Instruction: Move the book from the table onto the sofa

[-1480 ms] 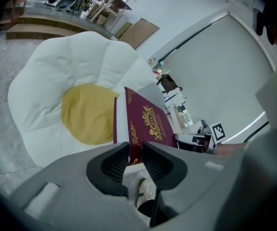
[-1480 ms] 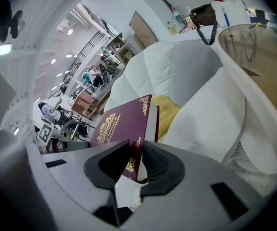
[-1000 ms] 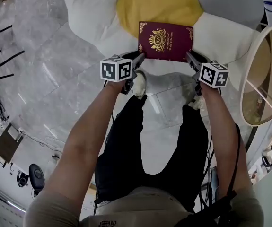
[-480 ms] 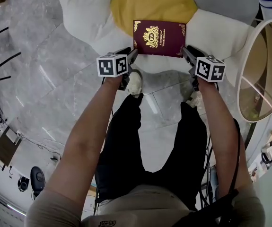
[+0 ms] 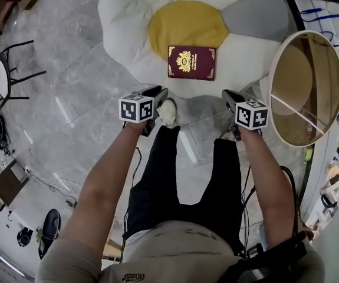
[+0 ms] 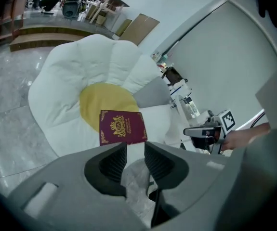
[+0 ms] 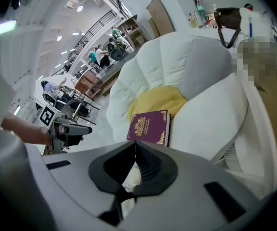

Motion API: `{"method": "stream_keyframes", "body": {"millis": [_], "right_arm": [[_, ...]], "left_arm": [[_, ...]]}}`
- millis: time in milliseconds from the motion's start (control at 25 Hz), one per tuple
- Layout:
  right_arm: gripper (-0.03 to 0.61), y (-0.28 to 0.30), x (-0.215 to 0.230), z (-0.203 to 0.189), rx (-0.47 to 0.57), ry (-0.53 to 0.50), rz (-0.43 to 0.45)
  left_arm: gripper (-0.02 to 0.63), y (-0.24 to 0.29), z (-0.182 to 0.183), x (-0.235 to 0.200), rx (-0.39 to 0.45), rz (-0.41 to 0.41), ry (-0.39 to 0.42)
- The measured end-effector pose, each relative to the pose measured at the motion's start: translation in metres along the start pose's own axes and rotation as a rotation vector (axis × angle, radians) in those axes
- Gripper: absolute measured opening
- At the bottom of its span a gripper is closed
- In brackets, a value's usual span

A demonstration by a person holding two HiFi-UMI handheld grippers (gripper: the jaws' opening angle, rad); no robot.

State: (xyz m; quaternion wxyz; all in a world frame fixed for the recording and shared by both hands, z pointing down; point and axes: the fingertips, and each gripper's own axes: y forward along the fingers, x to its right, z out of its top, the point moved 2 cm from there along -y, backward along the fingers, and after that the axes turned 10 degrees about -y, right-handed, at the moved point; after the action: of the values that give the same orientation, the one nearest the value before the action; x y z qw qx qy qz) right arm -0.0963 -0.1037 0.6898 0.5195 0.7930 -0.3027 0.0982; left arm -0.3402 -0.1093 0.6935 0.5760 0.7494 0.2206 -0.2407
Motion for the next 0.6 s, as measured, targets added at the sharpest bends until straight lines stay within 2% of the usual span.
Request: {"method": "stream_keyframes", "body": {"millis": [80,160,240,360,600], "right_arm": [[0.012,-0.025,-0.020,0.003,0.014,-0.005,0.019],[0.012,-0.052,-0.042,0.004,0.025,-0.016,0.040],[0.012,-0.082,-0.062,0.006,0.037,-0.039,0.064],[0.012,-0.126,-0.090,0.012,0.045,-0.092,0.093],[0.012,-0.218,-0.135,0.028,0.101,-0.154,0.130]], "left_arm": [[0.102,-0.024,-0.001,0.026,0.007,-0.016,0.004],[0.036,-0.049,-0.004,0.052,0.018,-0.026,0.005],[0.010,-0.071,-0.008,0.081,0.038,-0.047,0.007],[0.008,-0.103,-0.016,0.126,0.043,-0.085,0.026],[0.008,-0.168,-0.036,0.221,0.053,-0.157,0.115]]}}
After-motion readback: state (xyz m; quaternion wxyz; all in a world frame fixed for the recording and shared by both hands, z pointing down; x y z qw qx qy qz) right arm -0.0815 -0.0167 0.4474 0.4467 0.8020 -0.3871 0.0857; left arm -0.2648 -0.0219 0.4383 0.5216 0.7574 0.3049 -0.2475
